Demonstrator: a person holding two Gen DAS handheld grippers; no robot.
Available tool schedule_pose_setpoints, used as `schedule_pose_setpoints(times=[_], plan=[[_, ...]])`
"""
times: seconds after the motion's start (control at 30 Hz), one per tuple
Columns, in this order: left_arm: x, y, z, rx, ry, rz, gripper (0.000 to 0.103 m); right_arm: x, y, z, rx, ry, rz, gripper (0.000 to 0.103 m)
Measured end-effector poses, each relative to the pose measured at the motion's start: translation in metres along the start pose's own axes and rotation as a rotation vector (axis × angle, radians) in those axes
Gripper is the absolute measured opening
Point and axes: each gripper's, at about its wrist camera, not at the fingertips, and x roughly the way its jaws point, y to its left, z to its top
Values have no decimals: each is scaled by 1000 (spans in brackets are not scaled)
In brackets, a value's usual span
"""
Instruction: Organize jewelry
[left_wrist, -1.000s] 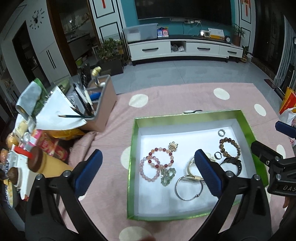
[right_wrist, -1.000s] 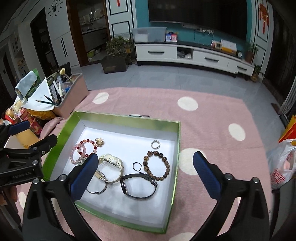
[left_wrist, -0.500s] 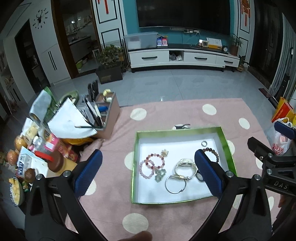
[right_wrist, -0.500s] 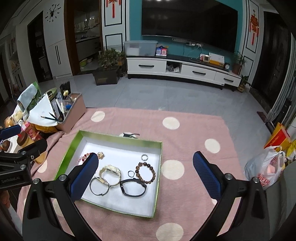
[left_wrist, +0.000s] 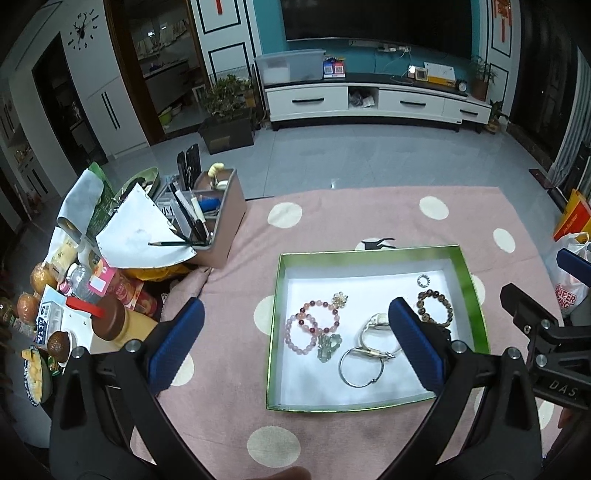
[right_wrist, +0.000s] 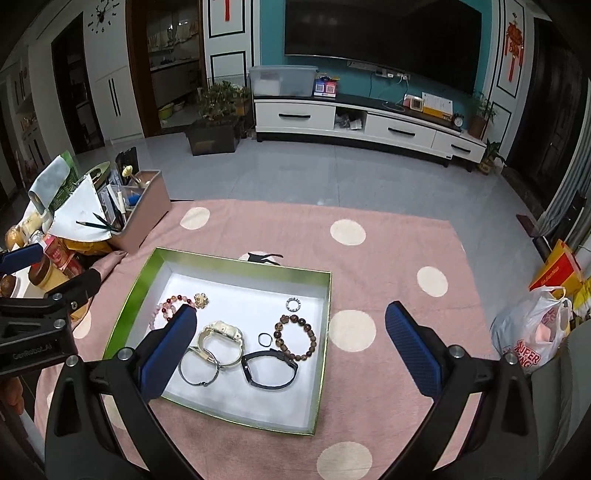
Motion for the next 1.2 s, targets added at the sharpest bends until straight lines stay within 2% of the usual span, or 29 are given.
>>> schedule_pose_setpoints(times=[1.2], plan=[[14, 3, -2, 8, 7, 17, 101, 12, -1, -3, 2, 16, -7, 102]])
